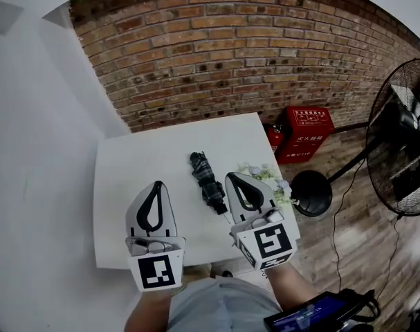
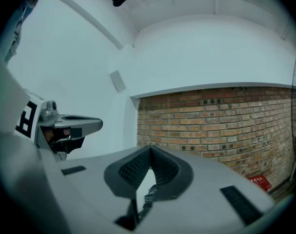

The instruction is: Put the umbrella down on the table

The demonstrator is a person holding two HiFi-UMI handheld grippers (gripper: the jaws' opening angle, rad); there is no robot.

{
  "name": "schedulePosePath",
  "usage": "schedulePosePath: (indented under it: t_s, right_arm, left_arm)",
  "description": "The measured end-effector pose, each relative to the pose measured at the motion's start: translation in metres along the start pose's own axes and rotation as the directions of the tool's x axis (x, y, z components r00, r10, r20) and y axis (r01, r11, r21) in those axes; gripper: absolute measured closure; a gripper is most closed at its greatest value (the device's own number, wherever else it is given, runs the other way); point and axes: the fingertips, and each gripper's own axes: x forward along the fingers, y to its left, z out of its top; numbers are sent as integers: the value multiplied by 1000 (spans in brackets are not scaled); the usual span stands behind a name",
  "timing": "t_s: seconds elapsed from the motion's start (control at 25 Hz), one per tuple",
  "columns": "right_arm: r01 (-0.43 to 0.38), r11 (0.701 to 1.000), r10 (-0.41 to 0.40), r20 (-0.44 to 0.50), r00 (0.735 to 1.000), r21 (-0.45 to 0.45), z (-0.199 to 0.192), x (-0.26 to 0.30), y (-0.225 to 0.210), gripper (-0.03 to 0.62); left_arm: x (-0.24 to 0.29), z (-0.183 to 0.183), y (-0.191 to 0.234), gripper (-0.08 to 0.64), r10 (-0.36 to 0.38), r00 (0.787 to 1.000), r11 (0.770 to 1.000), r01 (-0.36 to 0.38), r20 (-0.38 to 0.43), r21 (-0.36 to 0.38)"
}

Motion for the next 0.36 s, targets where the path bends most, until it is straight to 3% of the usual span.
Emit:
schedulePosePath:
  t_s: [0.36]
  right_arm:
    - [2,1000,-2,0,1000,-4,-2,0,-4,588]
  left_arm:
    - [2,-1,-5,558,-11,1000,1000,11,2,11]
